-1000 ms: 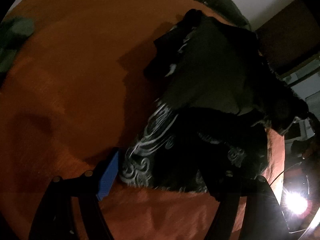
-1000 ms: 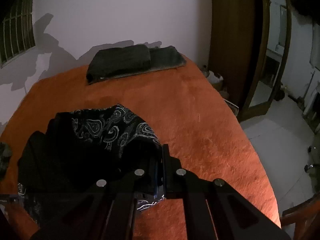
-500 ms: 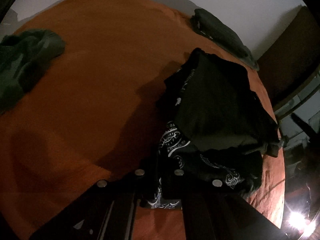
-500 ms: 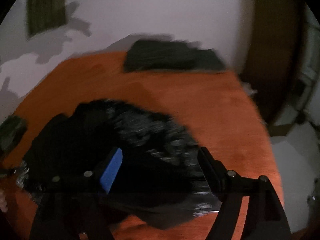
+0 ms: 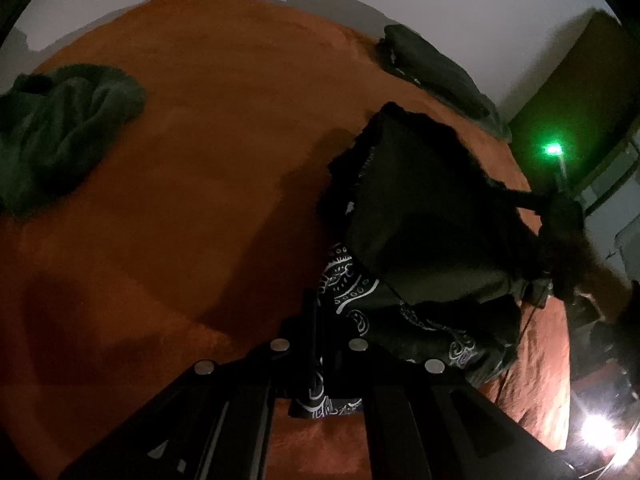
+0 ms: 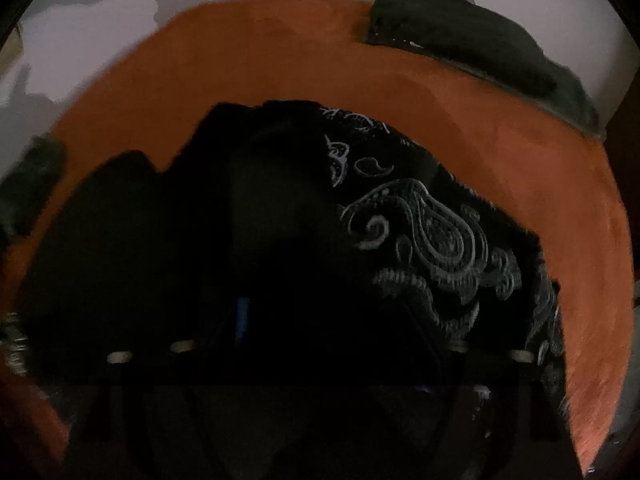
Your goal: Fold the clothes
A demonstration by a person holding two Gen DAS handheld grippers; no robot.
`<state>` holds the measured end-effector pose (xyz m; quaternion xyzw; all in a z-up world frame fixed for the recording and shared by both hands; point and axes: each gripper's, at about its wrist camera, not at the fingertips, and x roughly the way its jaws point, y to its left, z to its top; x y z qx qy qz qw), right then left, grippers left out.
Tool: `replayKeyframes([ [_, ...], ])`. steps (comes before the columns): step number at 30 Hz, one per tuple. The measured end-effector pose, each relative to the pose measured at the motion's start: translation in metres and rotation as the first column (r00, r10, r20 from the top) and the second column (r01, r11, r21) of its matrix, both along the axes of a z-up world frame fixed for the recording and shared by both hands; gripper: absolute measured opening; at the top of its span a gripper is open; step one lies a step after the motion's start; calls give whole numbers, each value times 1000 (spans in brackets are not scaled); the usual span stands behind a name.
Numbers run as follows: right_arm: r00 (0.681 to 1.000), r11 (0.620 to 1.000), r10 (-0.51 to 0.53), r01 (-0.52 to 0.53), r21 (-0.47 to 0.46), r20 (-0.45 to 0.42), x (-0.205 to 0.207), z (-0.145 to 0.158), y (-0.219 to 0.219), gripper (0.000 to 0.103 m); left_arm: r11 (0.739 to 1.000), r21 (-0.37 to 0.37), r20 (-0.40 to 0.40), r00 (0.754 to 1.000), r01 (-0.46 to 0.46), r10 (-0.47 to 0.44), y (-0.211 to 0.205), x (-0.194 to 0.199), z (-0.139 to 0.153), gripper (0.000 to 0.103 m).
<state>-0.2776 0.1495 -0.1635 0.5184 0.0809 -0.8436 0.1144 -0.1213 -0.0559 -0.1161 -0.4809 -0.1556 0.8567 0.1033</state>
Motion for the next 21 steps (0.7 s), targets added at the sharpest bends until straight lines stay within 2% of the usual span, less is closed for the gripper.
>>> replayKeyframes([
  [1, 1000, 1000, -12, 12, 2, -4, -5, 0, -1, 2, 1000, -3, -4, 1000, -10, 10, -4, -9, 1, 2],
  [4, 991, 991, -117, 112, -77, -60, -16, 26, 15, 0, 998, -42, -34, 999, -38, 36, -17, -43, 15, 2],
  [8, 953, 957, -229, 184, -224, -197, -26, 101, 42, 0, 993, -68, -140, 987, -93, 83, -31, -93, 64, 1],
  [10, 928, 935, -261, 175, -308, -264, -12, 143, 52, 0, 990, -62, -263, 959, -124, 104, -42, -101, 111, 1],
  [13, 880, 897, -311, 147, -417, -358, 31, 198, 70, 0, 983, -66, -432, 893, -173, 128, -61, -84, 170, 1],
  [15, 864, 878, -338, 147, -455, -373, 76, 207, 85, 0, 978, -71, -462, 876, -194, 140, -75, -68, 181, 2],
  [17, 868, 860, -369, 183, -476, -334, 123, 195, 101, 0, 977, -76, -414, 897, -200, 151, -86, -46, 167, 2],
  [20, 906, 863, -381, 276, -423, -186, 176, 139, 115, 0, 974, -145, -254, 958, -173, 132, -87, -28, 109, 2],
  [21, 919, 871, -374, 300, -390, -128, 189, 115, 117, 0, 974, -174, -162, 979, -149, 121, -86, -18, 79, 2],
])
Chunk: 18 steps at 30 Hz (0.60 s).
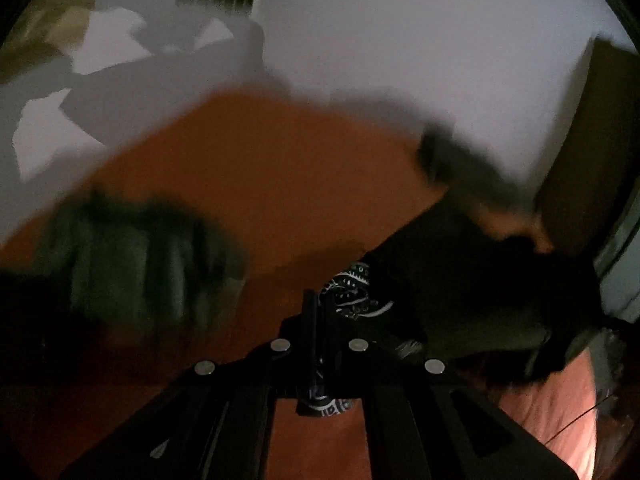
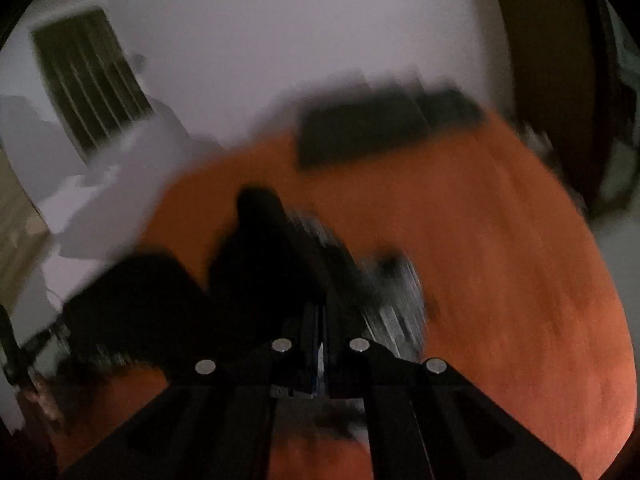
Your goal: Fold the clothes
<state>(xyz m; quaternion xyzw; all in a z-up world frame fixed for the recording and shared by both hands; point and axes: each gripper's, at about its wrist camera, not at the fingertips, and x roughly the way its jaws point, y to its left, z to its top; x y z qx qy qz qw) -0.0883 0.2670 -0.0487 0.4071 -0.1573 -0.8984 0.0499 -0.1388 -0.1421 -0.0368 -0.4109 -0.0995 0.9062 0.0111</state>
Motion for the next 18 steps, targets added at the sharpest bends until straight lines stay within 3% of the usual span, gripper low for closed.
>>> replayKeyframes([
  [3, 984, 999, 27, -31, 19, 179, 33, -62, 3, 0, 1000, -13, 218, 976, 12, -9, 5, 25, -63, 2],
  [4, 973, 999, 40, -45, 17, 227, 41, -78, 2, 1, 1000, -7, 300, 954, 13, -10, 4, 34, -86, 2],
  [6, 958, 997, 59, -71, 31, 280, 56, -100, 0, 1, 1000, 29, 344, 939, 2, -12, -4, 40, -94, 5],
  [9, 945, 994, 63, -87, 60, 322, 58, -107, 3, 1, 996, 90, 373, 928, -19, -16, -15, 46, -93, 9],
  [12, 950, 994, 46, -74, 81, 310, 50, -90, 14, 3, 999, 40, 290, 957, 16, -27, -18, 36, -50, 16],
  [13, 957, 990, 48, -84, 116, 287, 45, -78, 16, 3, 998, -16, 254, 966, 60, -54, -12, 28, -28, 16],
  [16, 970, 968, 86, -135, 212, 227, 25, -43, 21, 3, 971, -142, 218, 963, 194, -161, 17, -3, 19, 18],
  [18, 969, 953, 134, -184, 241, 209, 5, -18, 23, 4, 948, -165, 215, 948, 271, -233, 40, -26, 50, 25],
])
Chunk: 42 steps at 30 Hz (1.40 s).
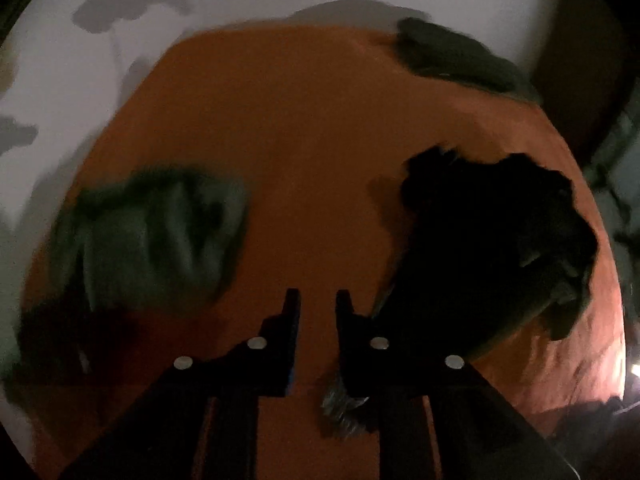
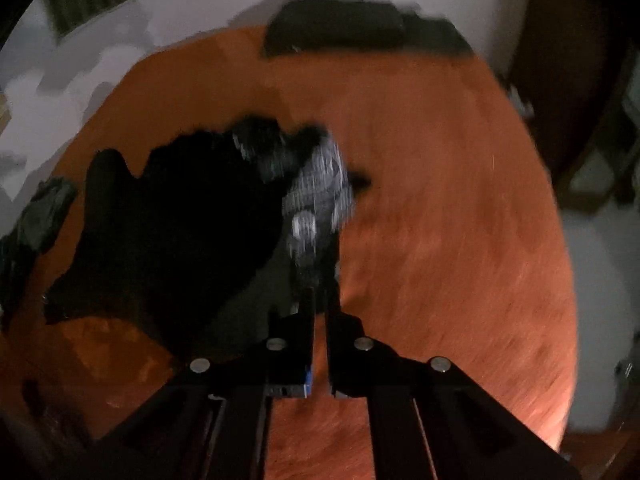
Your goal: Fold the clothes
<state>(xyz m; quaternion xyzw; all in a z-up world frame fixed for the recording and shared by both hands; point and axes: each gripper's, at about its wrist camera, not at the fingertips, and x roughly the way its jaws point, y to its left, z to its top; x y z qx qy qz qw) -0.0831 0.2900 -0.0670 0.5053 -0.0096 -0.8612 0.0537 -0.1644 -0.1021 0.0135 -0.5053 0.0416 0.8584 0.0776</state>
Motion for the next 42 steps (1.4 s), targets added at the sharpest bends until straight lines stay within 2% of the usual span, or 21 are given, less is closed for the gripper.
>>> replayKeyframes([
  [1, 999, 999, 34, -34, 6, 0, -13, 10, -1, 4, 999, 1, -15, 999, 41, -41, 16, -13, 16, 31],
  [2, 998, 998, 67, -67, 9, 6, -27, 16, -3, 6, 997, 2, -29, 996, 82, -81, 32, -27, 31, 43],
  [3, 995, 995, 102, -102, 6, 22, -44, 22, -7, 14, 993, -3, -47, 991, 122, -122, 50, -41, 46, 59],
  [4, 990, 991, 132, -131, -8, 41, -60, 25, -14, 21, 987, -31, -75, 984, 160, -162, 73, -57, 54, 66],
  [5, 986, 988, 156, -154, -31, 56, -75, 26, -22, 40, 980, -62, -89, 977, 188, -193, 95, -72, 54, 74],
  [6, 981, 983, 179, -175, -55, 71, -91, 25, -31, 62, 975, -84, -83, 974, 205, -212, 113, -84, 46, 75],
  [7, 977, 979, 195, -189, -75, 88, -107, 21, -42, 65, 970, -102, -74, 971, 220, -228, 131, -95, 38, 75],
  [9, 968, 976, 208, -196, -95, 137, -139, 6, -66, 65, 969, -102, -47, 972, 224, -230, 160, -114, 17, 75],
  [12, 967, 988, 150, -139, -68, 208, -169, -24, -94, 65, 977, -50, -153, 966, 205, -210, 193, -123, -9, 75],
  [14, 957, 993, 114, -97, -73, 267, -181, -44, -100, 57, 976, -69, -113, 970, 206, -213, 207, -130, -27, 75],
  [15, 953, 994, 94, -75, -75, 289, -185, -53, -100, 31, 978, -75, -55, 979, 194, -198, 214, -136, -38, 75],
  [17, 964, 999, 43, -37, -28, 263, -185, -56, -99, 4, 983, -62, 33, 985, 173, -171, 223, -143, -56, 75],
  [19, 988, 1000, 21, -19, -18, 155, -176, -37, -92, 3, 985, -27, 105, 980, 172, -168, 226, -141, -68, 75],
  [22, 1000, 997, 12, -10, -77, 16, -162, 5, -82, 3, 982, -49, 138, 975, 183, -175, 226, -136, -75, 75],
  [24, 998, 996, 6, -12, -92, -65, -151, 29, -78, 3, 983, -9, 139, 973, 186, -183, 222, -135, -75, 75],
  [28, 984, 995, -30, 13, -95, -178, -130, 65, -65, 3, 948, 267, 205, 951, 173, -232, 205, -139, -70, 75],
  [30, 970, 994, -62, 39, -101, -234, -121, 85, -56, 3, 937, 318, 220, 950, 147, -224, 200, -138, -67, 75],
  [33, 945, 993, -87, 56, -108, -314, -109, 116, -46, 3, 922, 364, 205, 954, 134, -220, 194, -136, -56, 75],
  [36, 925, 995, -61, 30, -90, -375, -97, 142, -48, 3, 883, 443, 170, 952, 156, -254, 189, -133, -37, 75],
  [40, 923, 995, -9, -29, -94, -385, -76, 155, -59, 4, 864, 461, 103, 955, 203, -279, 191, -136, -13, 75],
  [42, 920, 994, 33, -69, -79, -391, -59, 155, -69, 4, 848, 484, 110, 947, 214, -302, 195, -135, -13, 75],
])
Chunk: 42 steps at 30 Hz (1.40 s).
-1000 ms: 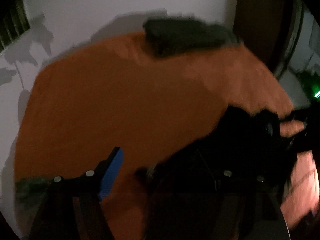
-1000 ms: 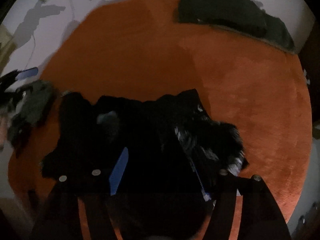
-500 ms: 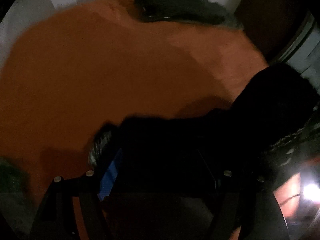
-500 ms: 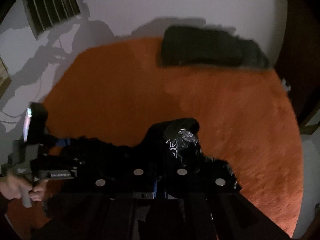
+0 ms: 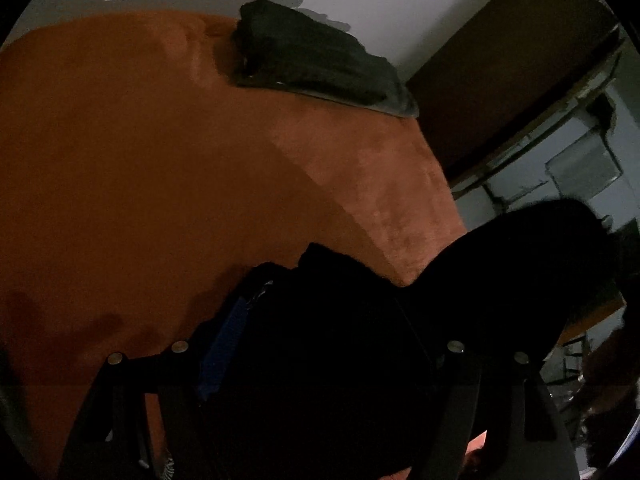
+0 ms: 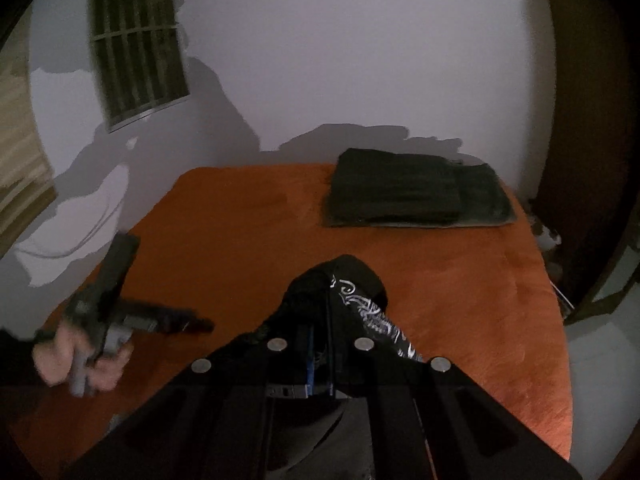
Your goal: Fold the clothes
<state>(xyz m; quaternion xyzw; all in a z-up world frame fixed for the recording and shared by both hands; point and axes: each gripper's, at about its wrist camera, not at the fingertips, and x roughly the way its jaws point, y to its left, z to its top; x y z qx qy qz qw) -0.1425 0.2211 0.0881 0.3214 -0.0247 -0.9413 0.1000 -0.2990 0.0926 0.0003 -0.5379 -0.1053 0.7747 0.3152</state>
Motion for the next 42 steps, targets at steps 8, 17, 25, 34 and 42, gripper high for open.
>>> replayKeyframes([
  [8, 987, 977, 160, -157, 143, -7, 77, -24, -39, 4, 981, 20, 97, 976, 195, -196, 37, 17, -27, 75],
  [17, 967, 953, 253, -252, 169, 16, 110, -30, -64, 4, 959, -34, 87, 956, 283, -279, 81, 7, -39, 75],
  [25, 958, 943, 284, -288, 169, 46, 127, -37, -66, 4, 948, -116, 112, 952, 297, -285, 106, 4, -63, 75],
  [34, 947, 934, 318, -322, 152, 52, 135, -39, -82, 4, 913, -275, 90, 954, 300, -287, 138, -7, -71, 75],
  [42, 954, 935, 298, -299, 192, 36, 143, -40, -73, 4, 880, -413, 96, 972, 233, -213, 131, -12, -95, 34],
])
